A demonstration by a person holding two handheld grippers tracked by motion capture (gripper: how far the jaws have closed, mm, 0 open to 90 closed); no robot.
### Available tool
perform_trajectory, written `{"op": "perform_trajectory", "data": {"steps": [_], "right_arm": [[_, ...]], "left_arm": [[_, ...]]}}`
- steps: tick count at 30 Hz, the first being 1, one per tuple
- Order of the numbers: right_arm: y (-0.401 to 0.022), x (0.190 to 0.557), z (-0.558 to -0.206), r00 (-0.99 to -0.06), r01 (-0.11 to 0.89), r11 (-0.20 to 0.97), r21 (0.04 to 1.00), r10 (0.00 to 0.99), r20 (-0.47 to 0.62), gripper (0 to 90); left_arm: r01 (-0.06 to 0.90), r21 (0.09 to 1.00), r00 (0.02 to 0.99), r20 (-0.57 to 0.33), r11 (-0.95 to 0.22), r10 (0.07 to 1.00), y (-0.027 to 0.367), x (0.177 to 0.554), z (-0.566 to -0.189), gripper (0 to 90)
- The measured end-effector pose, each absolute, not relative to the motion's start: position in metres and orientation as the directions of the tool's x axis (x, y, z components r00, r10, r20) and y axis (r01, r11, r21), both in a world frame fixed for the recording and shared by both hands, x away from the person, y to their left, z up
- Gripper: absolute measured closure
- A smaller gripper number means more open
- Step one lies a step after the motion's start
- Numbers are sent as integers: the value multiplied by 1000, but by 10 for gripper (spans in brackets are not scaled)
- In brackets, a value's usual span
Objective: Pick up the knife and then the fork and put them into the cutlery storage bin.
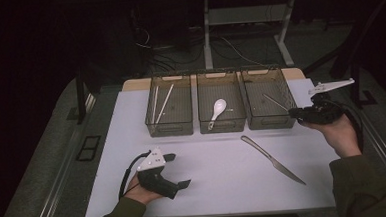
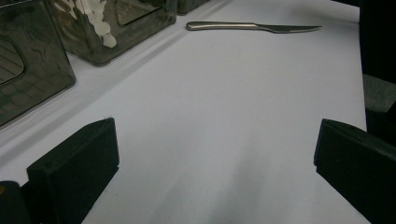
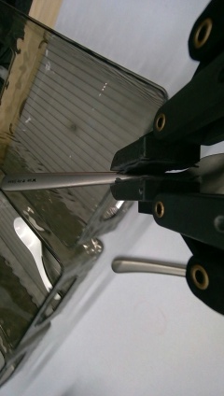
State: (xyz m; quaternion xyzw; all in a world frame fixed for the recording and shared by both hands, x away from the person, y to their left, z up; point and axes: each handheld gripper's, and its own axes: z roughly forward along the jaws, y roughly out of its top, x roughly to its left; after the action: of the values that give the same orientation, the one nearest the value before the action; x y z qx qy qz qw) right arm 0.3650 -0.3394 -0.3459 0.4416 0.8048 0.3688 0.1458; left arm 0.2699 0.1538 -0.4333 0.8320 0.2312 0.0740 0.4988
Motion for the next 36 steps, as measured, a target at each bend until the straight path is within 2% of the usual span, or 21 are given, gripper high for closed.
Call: {"op": "perform_trajectory", "data": {"steps": [16,27,36], "right_arm": [[-328,421,-341,-529,639,335,693,845,79,846],[-317,460,-360,-507,676,355,646,860,58,846],[-310,476,-378,-492,711,358,605,868,64,846]], "left_arm": [[309,865,884,-108,-395,455,153,268,-433,0],[311,865,887,-115,-393,448,152,268,-433,0],[310,866,888,-116,-393,445,152,268,-433,0]]}}
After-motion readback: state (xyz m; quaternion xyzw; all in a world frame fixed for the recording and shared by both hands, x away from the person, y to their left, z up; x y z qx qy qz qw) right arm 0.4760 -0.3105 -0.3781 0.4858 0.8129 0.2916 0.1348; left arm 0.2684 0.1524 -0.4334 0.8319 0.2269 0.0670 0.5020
